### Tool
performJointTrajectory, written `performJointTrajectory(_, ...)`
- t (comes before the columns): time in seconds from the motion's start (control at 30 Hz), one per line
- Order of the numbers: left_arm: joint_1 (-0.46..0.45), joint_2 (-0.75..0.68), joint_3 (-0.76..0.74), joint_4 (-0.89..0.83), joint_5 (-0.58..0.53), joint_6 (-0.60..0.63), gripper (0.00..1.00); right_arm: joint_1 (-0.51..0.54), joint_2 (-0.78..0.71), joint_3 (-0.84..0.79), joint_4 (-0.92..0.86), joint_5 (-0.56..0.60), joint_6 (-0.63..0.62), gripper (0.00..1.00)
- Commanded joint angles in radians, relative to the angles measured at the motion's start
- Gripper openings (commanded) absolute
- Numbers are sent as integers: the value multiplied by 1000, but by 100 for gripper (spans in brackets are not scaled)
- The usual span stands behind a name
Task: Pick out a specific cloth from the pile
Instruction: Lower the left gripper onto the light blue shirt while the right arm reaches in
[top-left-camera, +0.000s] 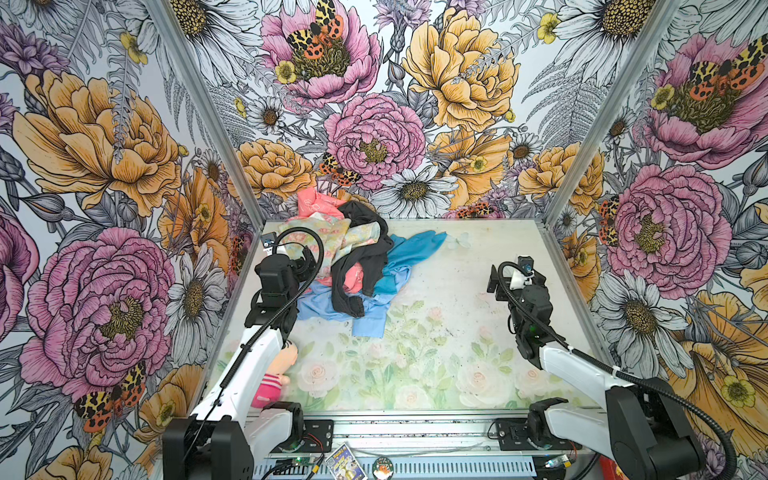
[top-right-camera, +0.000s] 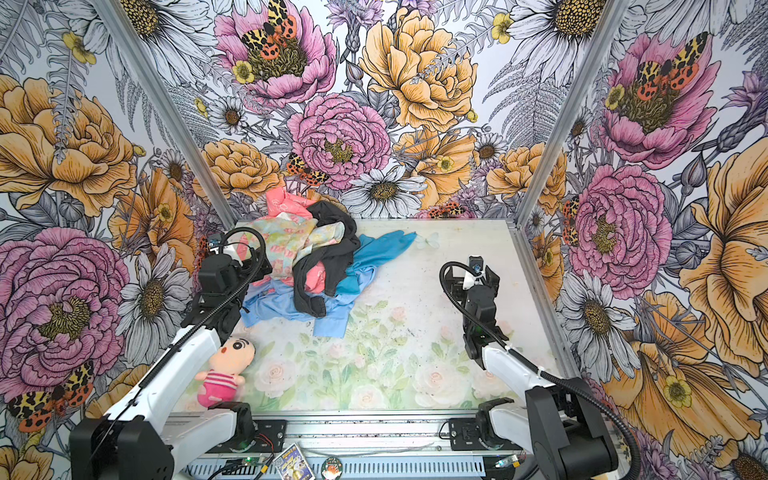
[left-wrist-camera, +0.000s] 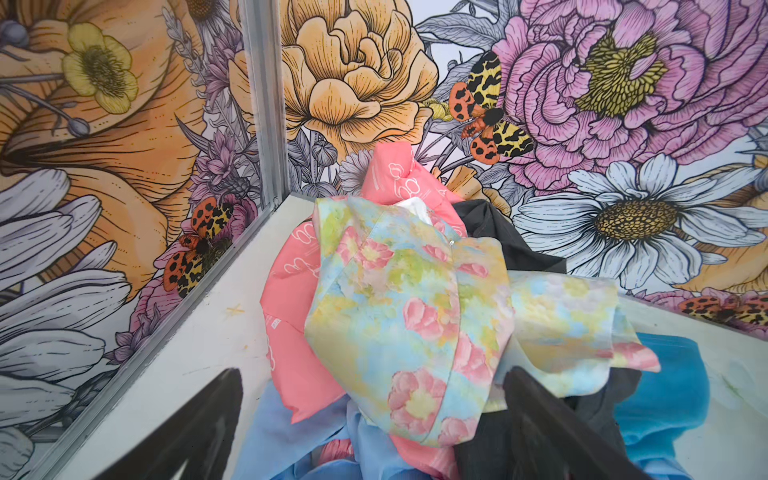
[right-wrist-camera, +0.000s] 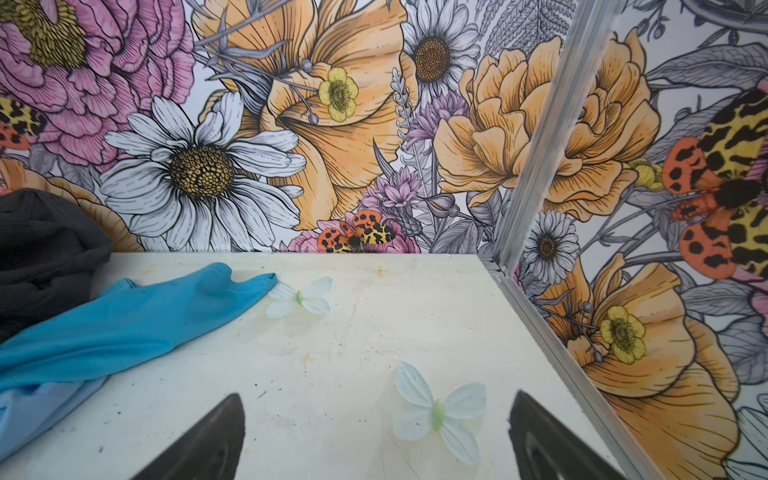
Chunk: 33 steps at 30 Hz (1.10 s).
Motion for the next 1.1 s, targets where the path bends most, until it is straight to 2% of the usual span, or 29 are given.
performJointTrajectory(0.0,19,-49,38,-257,78,-88,99,67,-17,89,-164,-3,103,99)
performJointTrajectory(0.27,31,-89,77,-490,230,-230,99,225,76,244,-341,-42,256,95)
performJointTrajectory(0.5,50,-79,24,-590,213,-367,98,341,156,281,-331,-61,331,94)
performJointTrajectory(0.77,117,-1,-22,-576,329,-454,93,421,262,343,-344,-101,342,94)
performJointTrajectory(1.07,156,85,-76,-454,454,-529,91,451,312,360,-341,-123,348,94)
